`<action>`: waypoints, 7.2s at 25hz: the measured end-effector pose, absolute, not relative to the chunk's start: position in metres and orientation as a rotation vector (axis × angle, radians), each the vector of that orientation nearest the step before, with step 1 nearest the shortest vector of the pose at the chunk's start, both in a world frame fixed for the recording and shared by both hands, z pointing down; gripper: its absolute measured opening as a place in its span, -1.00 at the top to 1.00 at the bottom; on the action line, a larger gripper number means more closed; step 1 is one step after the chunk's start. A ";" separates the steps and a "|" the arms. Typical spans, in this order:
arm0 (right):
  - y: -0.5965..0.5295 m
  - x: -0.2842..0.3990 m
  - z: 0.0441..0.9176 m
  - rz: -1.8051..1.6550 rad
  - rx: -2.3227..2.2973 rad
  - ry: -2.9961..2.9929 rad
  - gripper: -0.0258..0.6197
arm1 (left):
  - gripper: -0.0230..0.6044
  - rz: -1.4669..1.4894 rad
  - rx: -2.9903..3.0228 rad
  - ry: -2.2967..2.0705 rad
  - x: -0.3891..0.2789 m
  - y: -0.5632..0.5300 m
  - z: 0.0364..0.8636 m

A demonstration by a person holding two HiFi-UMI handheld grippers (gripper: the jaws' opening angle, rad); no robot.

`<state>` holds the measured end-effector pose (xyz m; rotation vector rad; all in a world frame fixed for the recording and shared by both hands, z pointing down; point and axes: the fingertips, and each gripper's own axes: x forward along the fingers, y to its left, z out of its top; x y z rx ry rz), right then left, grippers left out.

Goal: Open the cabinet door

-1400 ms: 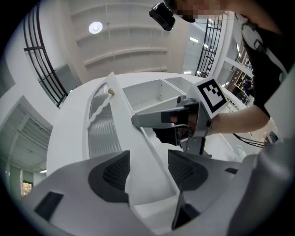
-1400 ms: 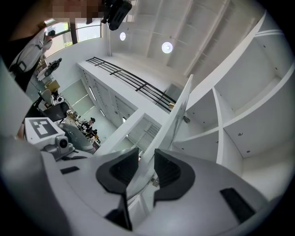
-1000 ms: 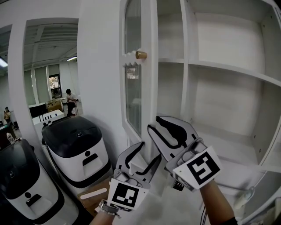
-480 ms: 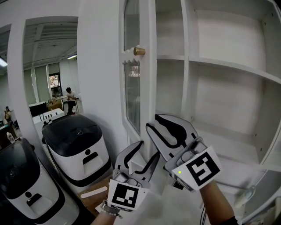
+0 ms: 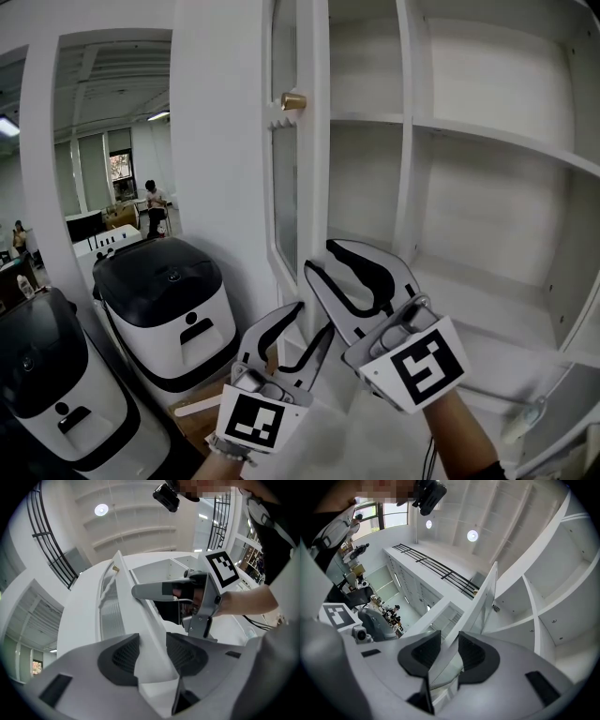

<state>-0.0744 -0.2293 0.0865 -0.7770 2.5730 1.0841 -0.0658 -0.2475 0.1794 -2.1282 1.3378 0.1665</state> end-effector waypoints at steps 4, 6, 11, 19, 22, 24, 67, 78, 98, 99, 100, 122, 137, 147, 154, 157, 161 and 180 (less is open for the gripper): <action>-0.225 -0.080 0.087 1.085 -0.753 2.564 0.58 | 0.40 0.153 -2.127 1.317 -0.072 -0.240 0.180; -0.223 -0.080 0.088 1.073 -0.749 2.558 0.58 | 0.49 0.127 -2.117 1.313 -0.073 -0.237 0.181; -0.220 -0.080 0.088 1.048 -0.730 2.544 0.58 | 0.51 0.134 -2.097 1.337 -0.076 -0.235 0.181; -0.203 -0.087 0.098 1.165 -0.681 2.553 0.58 | 0.54 0.168 -2.112 1.384 -0.086 -0.231 0.184; -0.202 -0.086 0.100 1.146 -0.676 2.558 0.58 | 0.55 0.167 -2.117 1.403 -0.092 -0.229 0.184; -0.202 -0.086 0.102 1.142 -0.673 2.557 0.58 | 0.55 0.178 -2.134 1.415 -0.096 -0.228 0.185; -0.193 -0.155 0.159 0.948 -0.453 2.659 0.91 | 0.64 0.061 -1.944 1.685 -0.221 -0.204 0.187; -0.193 -0.168 0.161 0.936 -0.418 2.663 0.91 | 0.66 0.040 -1.869 1.748 -0.265 -0.211 0.186; -0.204 -0.190 0.170 0.913 -0.403 2.672 0.91 | 0.75 -0.006 -1.770 1.849 -0.328 -0.233 0.189; -0.205 -0.190 0.170 0.912 -0.404 2.673 0.91 | 0.76 -0.003 -1.769 1.856 -0.330 -0.235 0.189; -0.206 -0.189 0.170 0.911 -0.406 2.675 0.91 | 0.77 0.000 -1.769 1.862 -0.333 -0.237 0.188; -0.211 -0.165 0.194 0.910 -0.490 2.719 0.91 | 0.92 0.023 -1.783 1.860 -0.298 -0.214 0.218; -0.220 -0.093 0.244 0.797 -0.804 2.784 0.91 | 0.92 0.055 -2.081 1.621 -0.168 -0.223 0.260; -0.220 -0.039 0.273 0.701 -1.025 2.779 0.91 | 0.92 0.056 -2.307 1.441 -0.089 -0.234 0.295; -0.223 -0.002 0.314 0.570 -1.162 2.812 0.91 | 0.92 0.030 -2.408 1.323 -0.045 -0.232 0.323; -0.221 0.009 0.328 0.529 -1.190 2.810 0.91 | 0.92 0.020 -2.441 1.284 -0.030 -0.228 0.336; -0.214 0.020 0.347 0.472 -1.230 2.814 0.91 | 0.92 -0.004 -2.497 1.257 -0.016 -0.221 0.357; -0.189 0.042 0.406 0.269 -1.318 2.855 0.91 | 0.92 -0.108 -2.642 1.235 0.000 -0.192 0.417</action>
